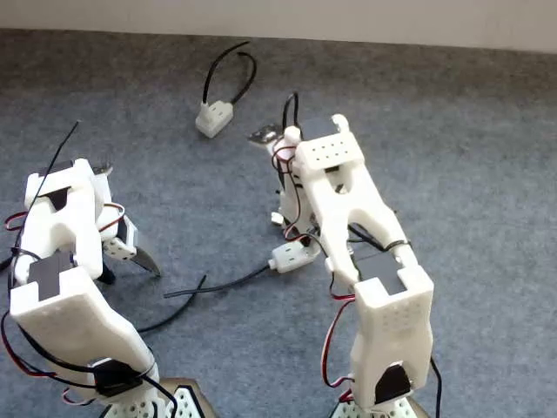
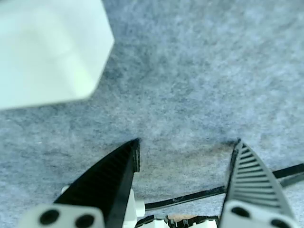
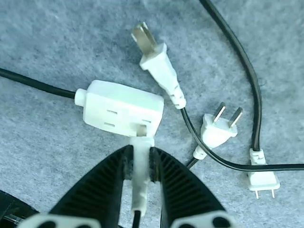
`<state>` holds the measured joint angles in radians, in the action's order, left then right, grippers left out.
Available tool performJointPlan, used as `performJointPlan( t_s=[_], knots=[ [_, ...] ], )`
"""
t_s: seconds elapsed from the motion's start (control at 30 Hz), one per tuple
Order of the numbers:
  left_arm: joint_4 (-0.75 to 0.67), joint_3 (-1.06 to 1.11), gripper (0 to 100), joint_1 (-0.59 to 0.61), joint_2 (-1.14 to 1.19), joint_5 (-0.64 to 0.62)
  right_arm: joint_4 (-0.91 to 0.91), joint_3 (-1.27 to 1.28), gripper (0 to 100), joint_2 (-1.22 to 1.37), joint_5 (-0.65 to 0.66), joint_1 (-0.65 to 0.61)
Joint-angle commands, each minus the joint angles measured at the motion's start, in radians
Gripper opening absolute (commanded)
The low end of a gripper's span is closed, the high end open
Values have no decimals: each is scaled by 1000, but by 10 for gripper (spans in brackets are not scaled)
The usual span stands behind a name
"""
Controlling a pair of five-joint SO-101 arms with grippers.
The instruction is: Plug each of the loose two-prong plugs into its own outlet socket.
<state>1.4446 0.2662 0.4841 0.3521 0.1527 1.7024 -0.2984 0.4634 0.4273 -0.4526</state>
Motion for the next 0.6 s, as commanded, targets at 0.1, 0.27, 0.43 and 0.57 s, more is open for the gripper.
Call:
performJointPlan(
  t_s=[0.1, 0.27, 0.43, 0.57],
  knots=[
    [-18, 2, 306, -22, -31, 3, -42, -12, 6, 73, -14, 1],
    [-18, 2, 306, -22, -31, 3, -59, -15, 6, 79, -14, -2],
    [-18, 2, 306, -22, -31, 3, -5, -111, 6, 81, -14, -2],
    [-18, 2, 306, -22, -31, 3, 48, -200, 6, 84, -12, -2]
  ],
)
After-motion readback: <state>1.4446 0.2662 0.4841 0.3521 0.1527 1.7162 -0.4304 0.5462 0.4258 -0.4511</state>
